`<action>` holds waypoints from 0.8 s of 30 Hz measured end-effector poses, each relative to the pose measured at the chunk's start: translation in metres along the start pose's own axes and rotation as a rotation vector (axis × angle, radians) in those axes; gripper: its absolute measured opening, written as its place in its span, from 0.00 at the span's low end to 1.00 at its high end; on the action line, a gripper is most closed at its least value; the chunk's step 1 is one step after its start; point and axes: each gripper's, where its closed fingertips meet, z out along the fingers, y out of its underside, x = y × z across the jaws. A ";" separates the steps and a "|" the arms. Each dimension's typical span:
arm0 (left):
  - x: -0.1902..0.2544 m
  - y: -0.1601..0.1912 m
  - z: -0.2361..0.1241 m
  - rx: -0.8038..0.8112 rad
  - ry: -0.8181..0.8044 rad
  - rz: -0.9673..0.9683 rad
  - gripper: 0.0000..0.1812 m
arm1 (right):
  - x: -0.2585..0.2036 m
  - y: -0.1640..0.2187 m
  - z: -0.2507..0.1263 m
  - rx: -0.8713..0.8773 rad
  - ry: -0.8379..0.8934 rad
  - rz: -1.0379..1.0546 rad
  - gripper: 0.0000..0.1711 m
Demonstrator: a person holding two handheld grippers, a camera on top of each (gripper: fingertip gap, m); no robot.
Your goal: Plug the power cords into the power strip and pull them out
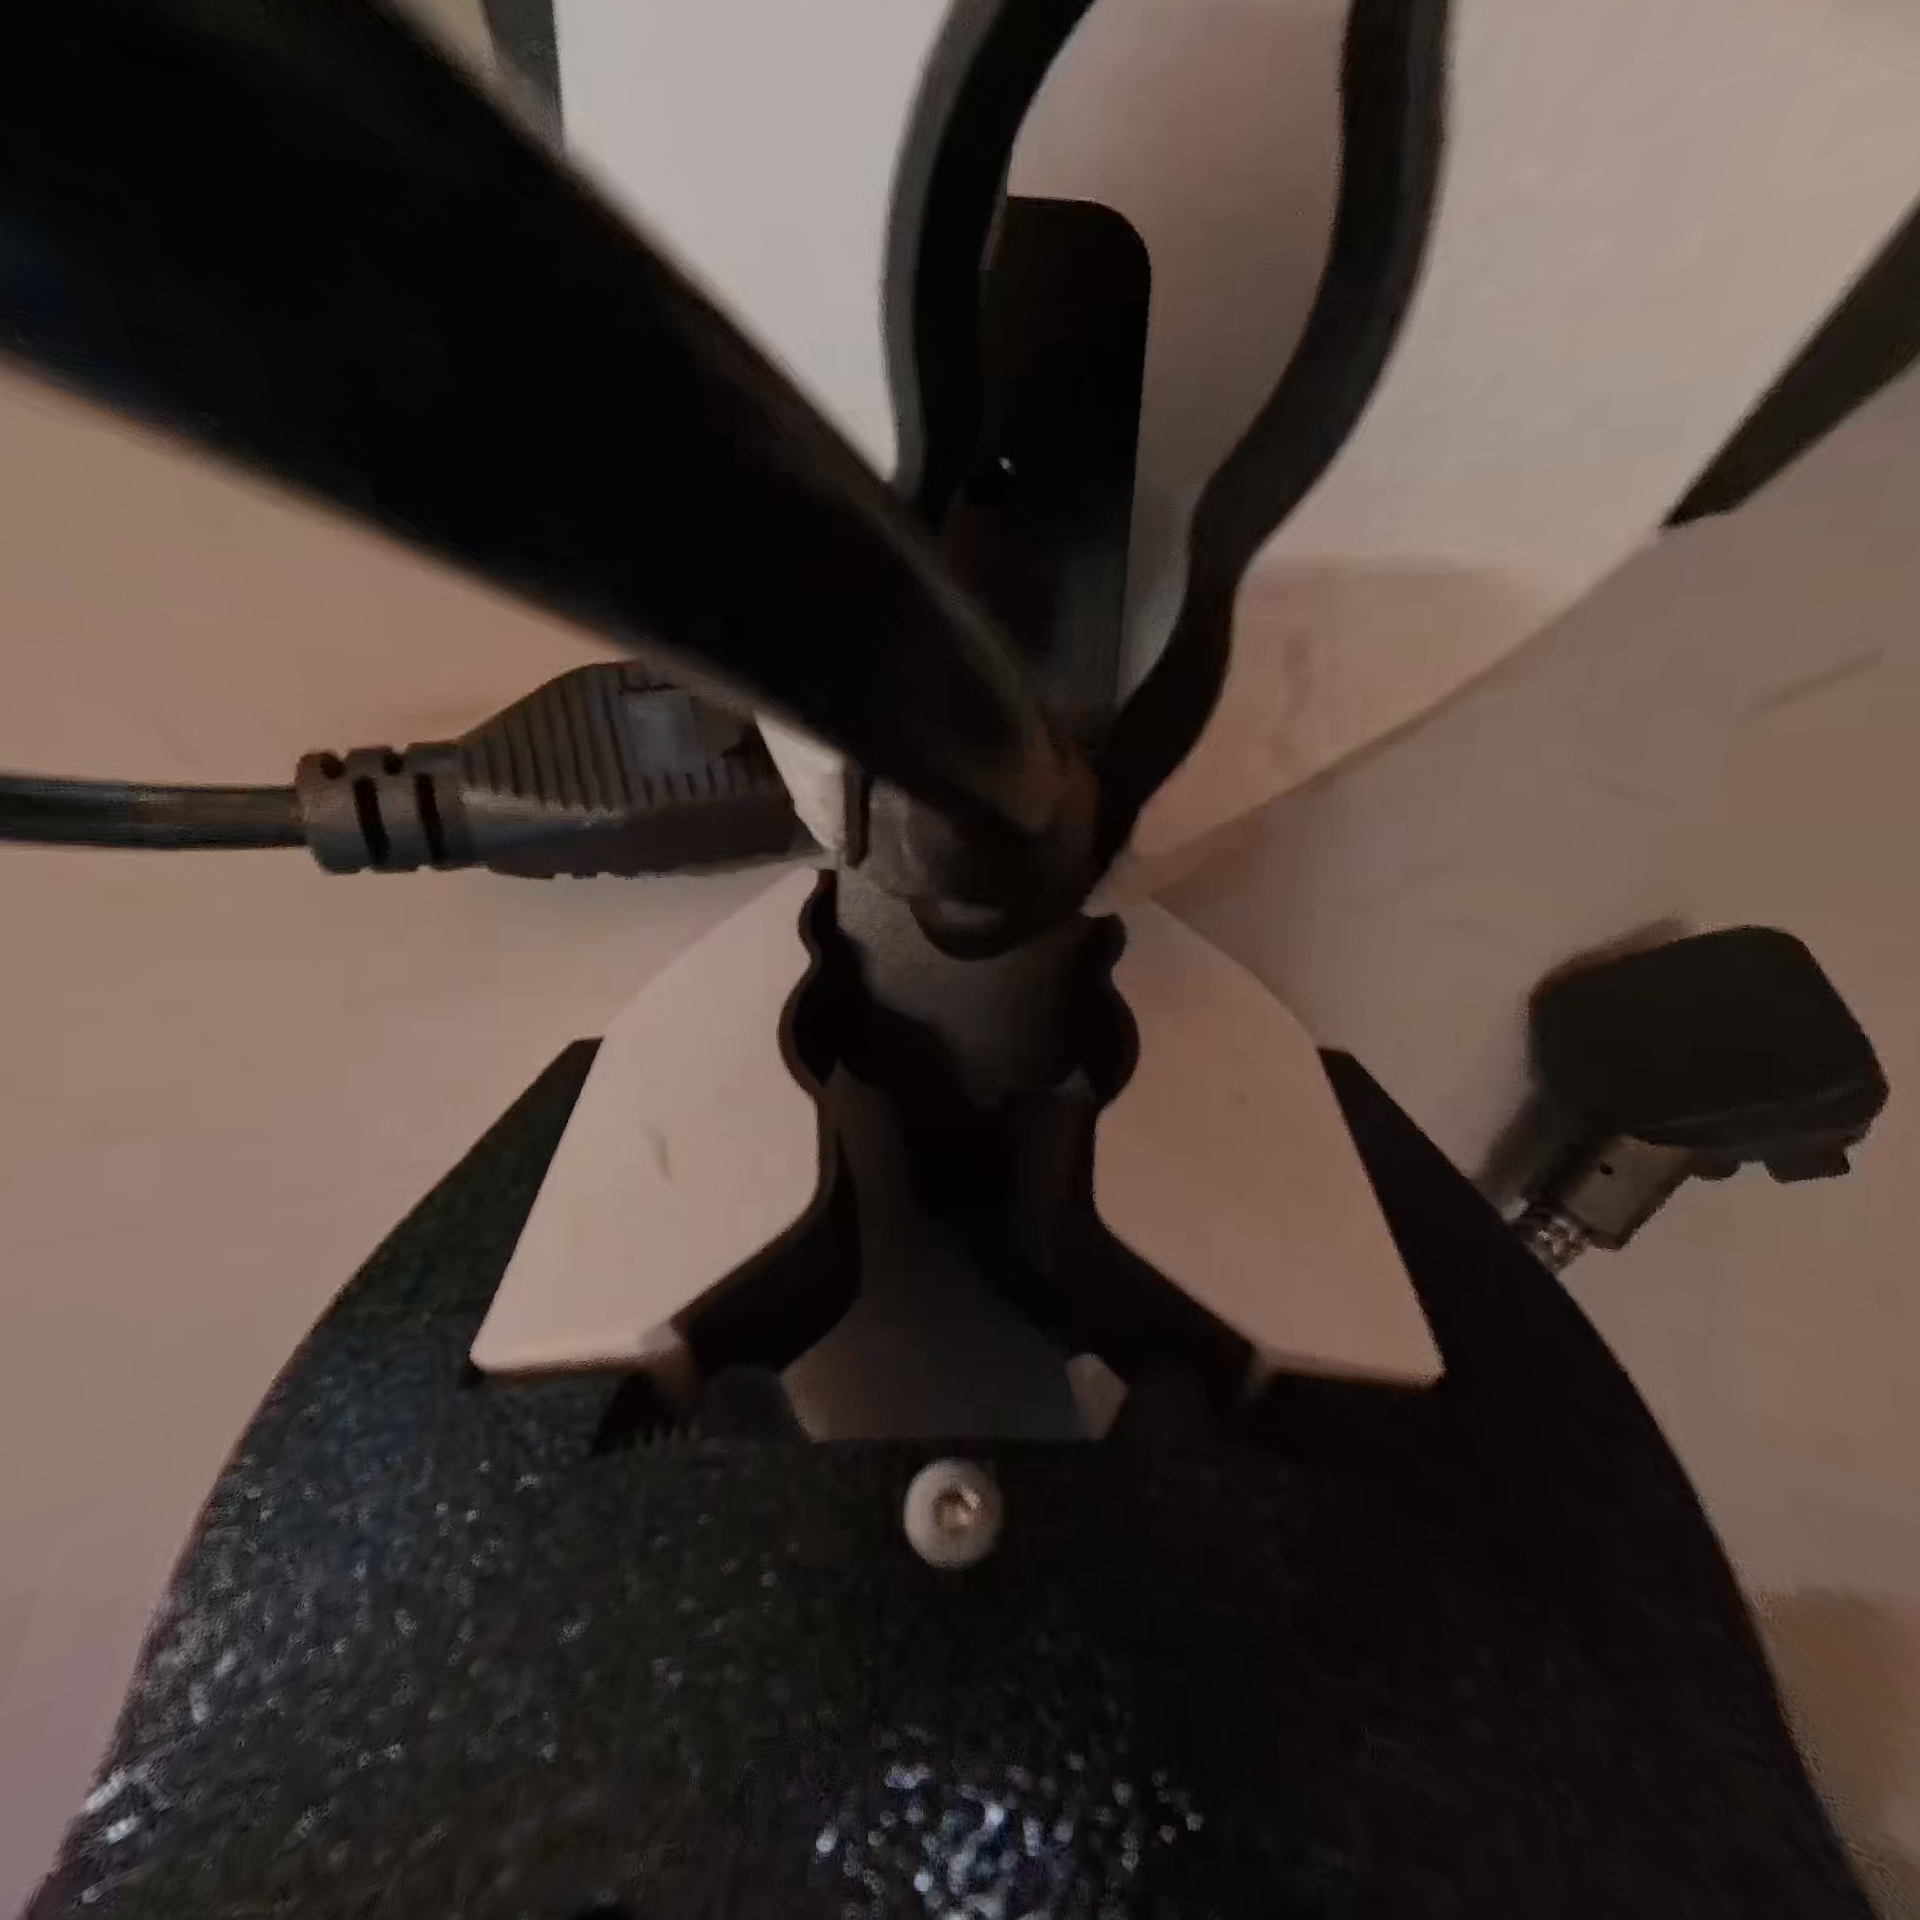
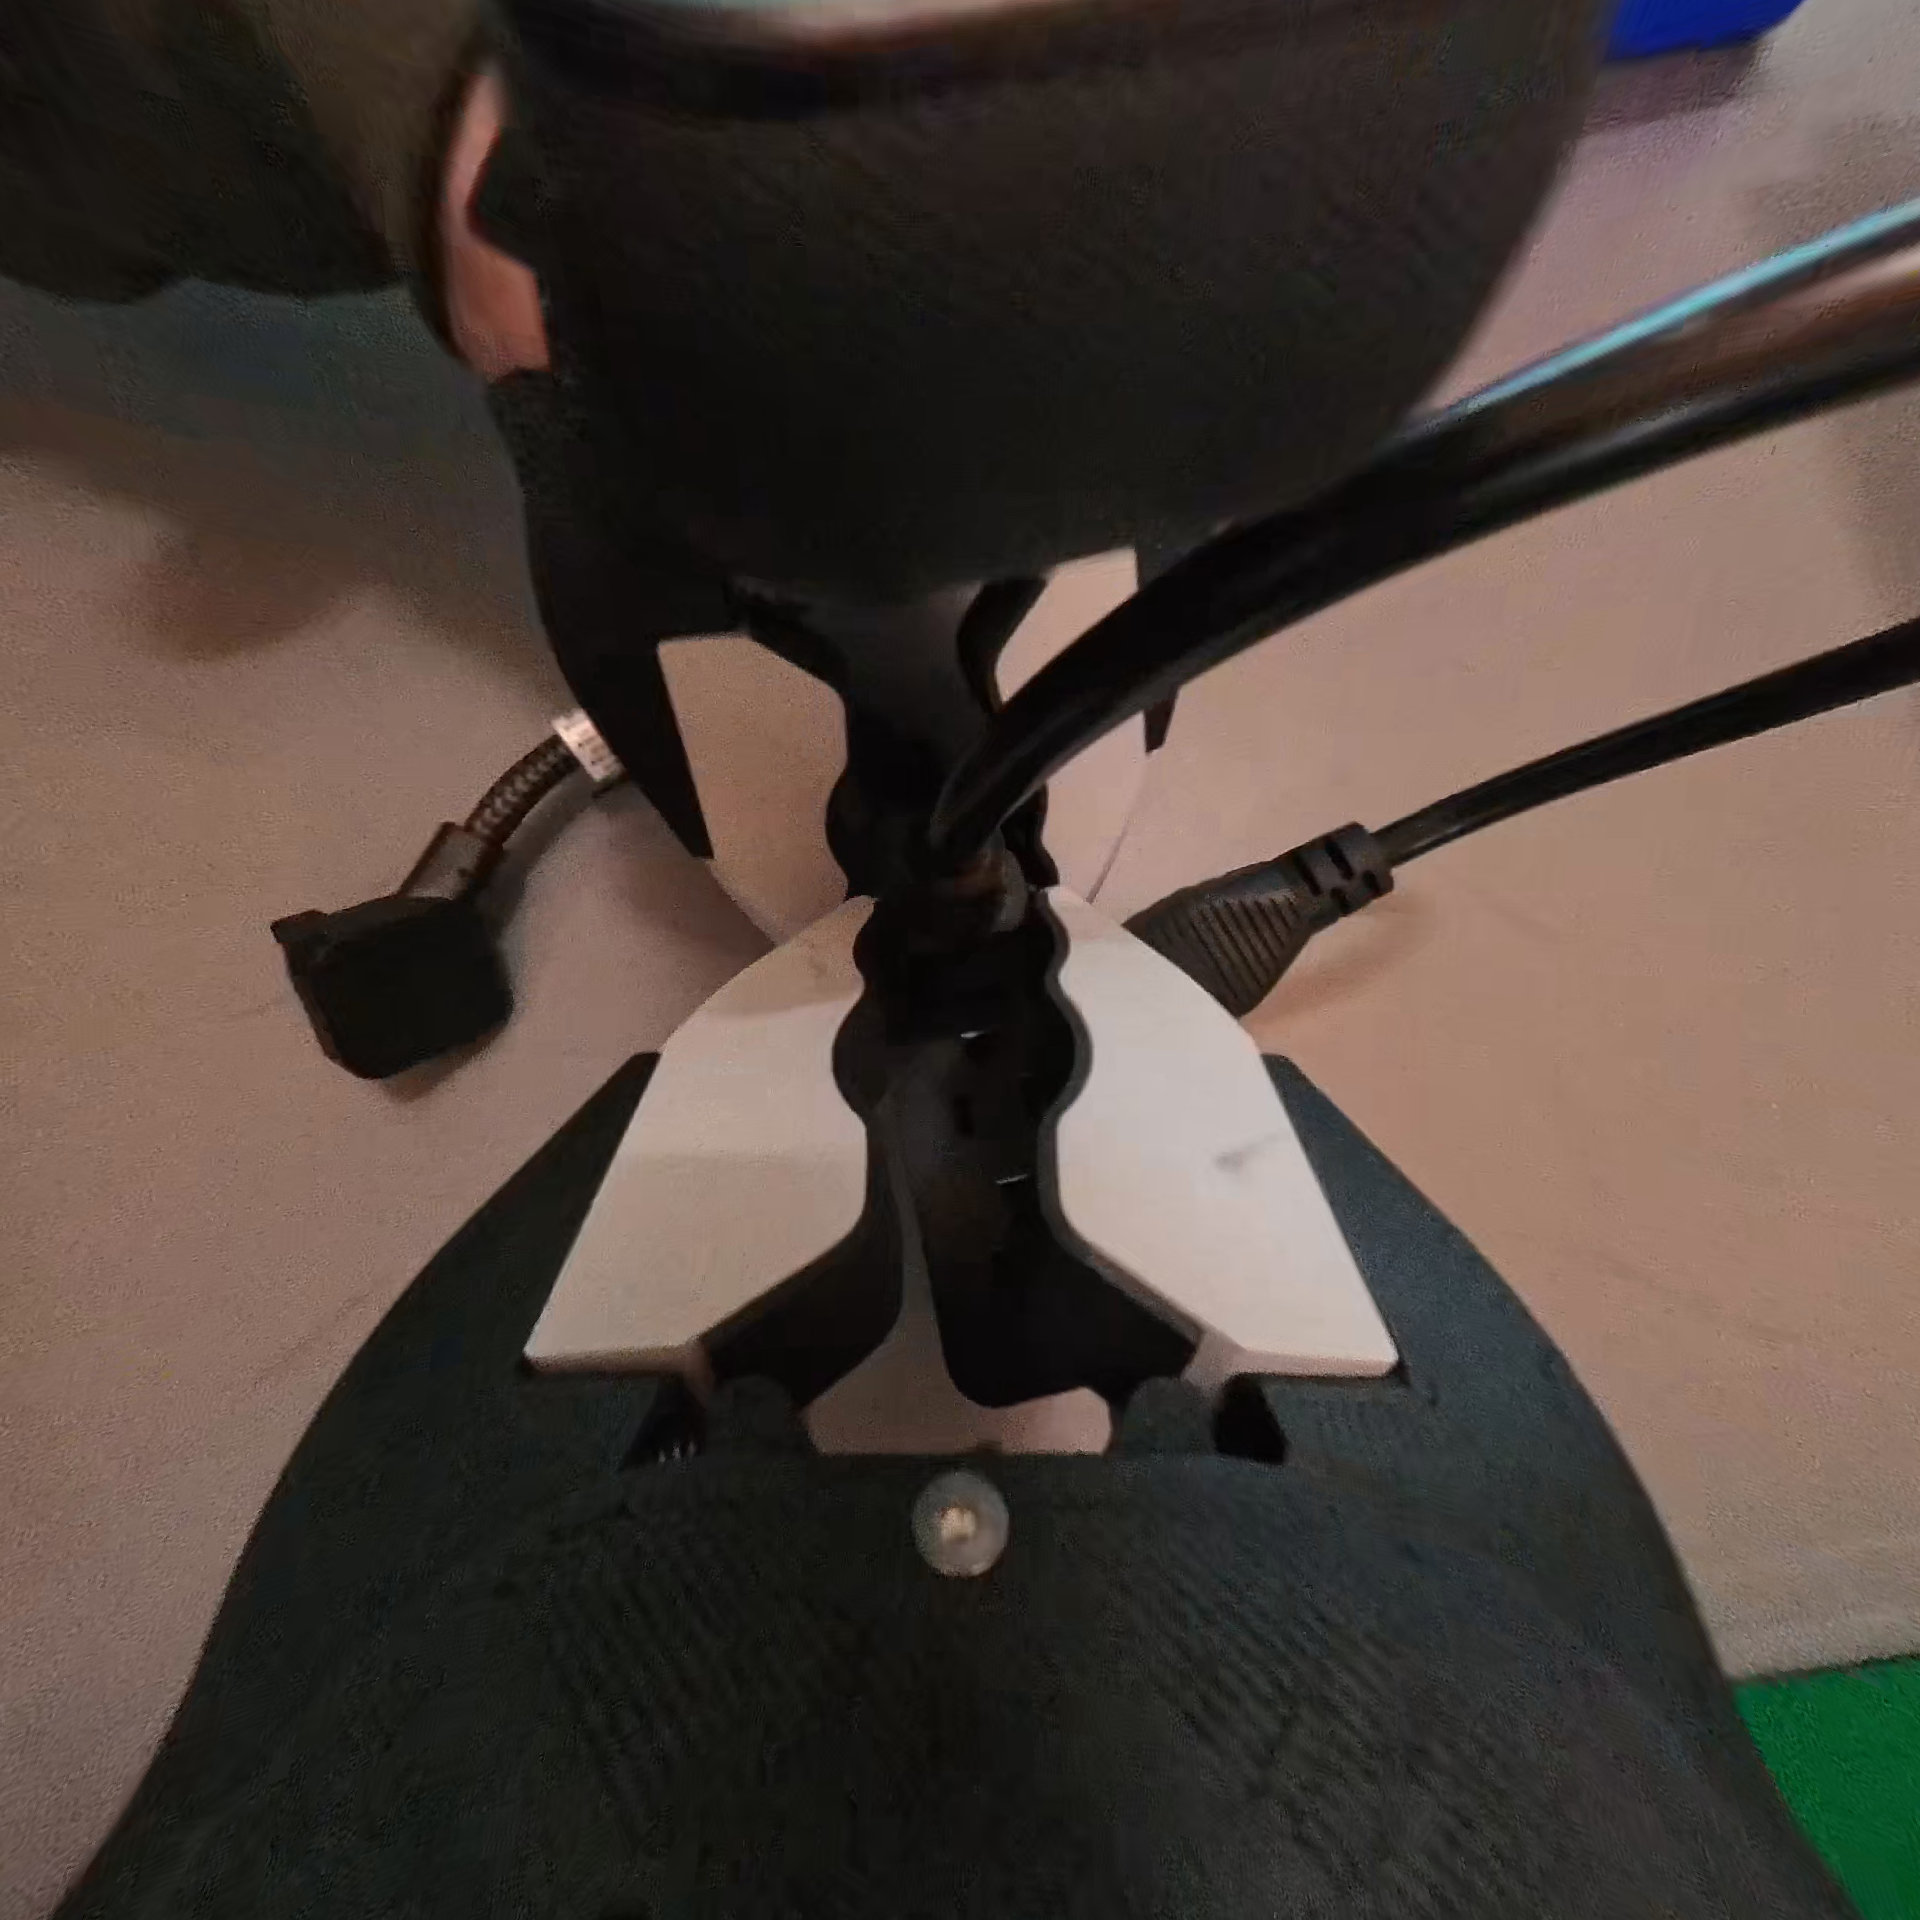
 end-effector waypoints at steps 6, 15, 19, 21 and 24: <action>0.005 -0.004 0.003 -0.019 -0.007 0.018 0.25 | 0.000 0.006 -0.004 0.010 -0.051 0.042 0.15; 0.015 -0.003 -0.003 0.098 0.086 -0.047 0.25 | -0.011 0.005 0.000 0.039 -0.043 0.051 0.15; 0.015 0.004 -0.009 -0.018 0.009 0.100 0.24 | -0.016 0.001 0.003 0.022 -0.021 0.022 0.15; 0.015 0.004 -0.012 -0.058 0.007 0.110 0.24 | -0.016 0.001 0.003 0.014 -0.019 0.021 0.15; 0.016 0.000 -0.020 -0.073 0.038 0.109 0.22 | -0.017 0.003 0.003 0.012 -0.017 0.025 0.15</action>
